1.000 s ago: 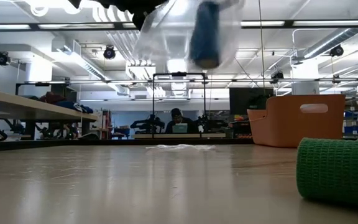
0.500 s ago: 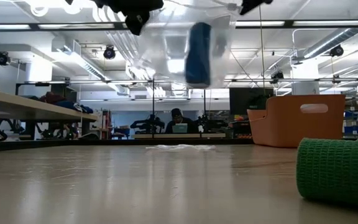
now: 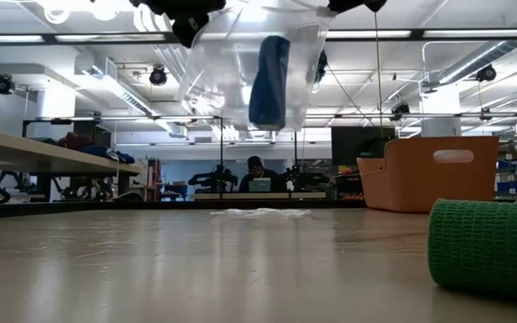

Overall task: Roll bandage
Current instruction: Close the left transparent zip bag

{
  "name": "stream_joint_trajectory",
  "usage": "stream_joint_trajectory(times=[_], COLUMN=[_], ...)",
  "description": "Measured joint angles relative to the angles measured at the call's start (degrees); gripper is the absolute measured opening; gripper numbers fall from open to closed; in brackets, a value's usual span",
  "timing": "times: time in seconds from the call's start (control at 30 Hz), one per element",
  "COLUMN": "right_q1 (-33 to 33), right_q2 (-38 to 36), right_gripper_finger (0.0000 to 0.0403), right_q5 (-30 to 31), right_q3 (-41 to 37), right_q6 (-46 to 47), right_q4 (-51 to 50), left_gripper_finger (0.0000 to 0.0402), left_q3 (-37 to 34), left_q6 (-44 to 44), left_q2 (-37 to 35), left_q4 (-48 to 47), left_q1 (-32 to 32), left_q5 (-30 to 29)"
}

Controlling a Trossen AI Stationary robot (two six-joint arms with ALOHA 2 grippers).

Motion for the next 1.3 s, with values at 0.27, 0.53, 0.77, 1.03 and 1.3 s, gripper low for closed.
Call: stream_joint_trajectory(times=[0.27,0.53,0.77,1.03,1.3], right_q1=[0.0,-0.2,-0.3,-1.7,-4.1], right_q2=[0.5,0.8,0.8,0.8,0.8], right_gripper_finger=[0.0057,0.0004,0.0001,0.0001,0.0], right_q5=[0.0,0.1,0.0,-0.2,-0.6], right_q3=[0.0,-0.1,1.6,5.3,6.0], right_q6=[0.0,-1.9,-6.2,-7.7,-7.9], right_q4=[0.0,0.4,-0.8,-10.0,-17.7], left_gripper_finger=[0.0,0.0,0.0027,0.0129,0.0244], left_q3=[0.0,0.0,0.0,2.1,2.1], left_q6=[0.0,0.4,5.8,6.3,1.7], left_q2=[0.0,0.0,0.0,-0.2,7.2], left_q4=[0.0,-0.1,-0.1,-3.6,14.6], left_q1=[0.0,-0.1,-0.2,-0.2,-0.3], left_q5=[0.0,0.0,0.5,-2.4,-5.1])
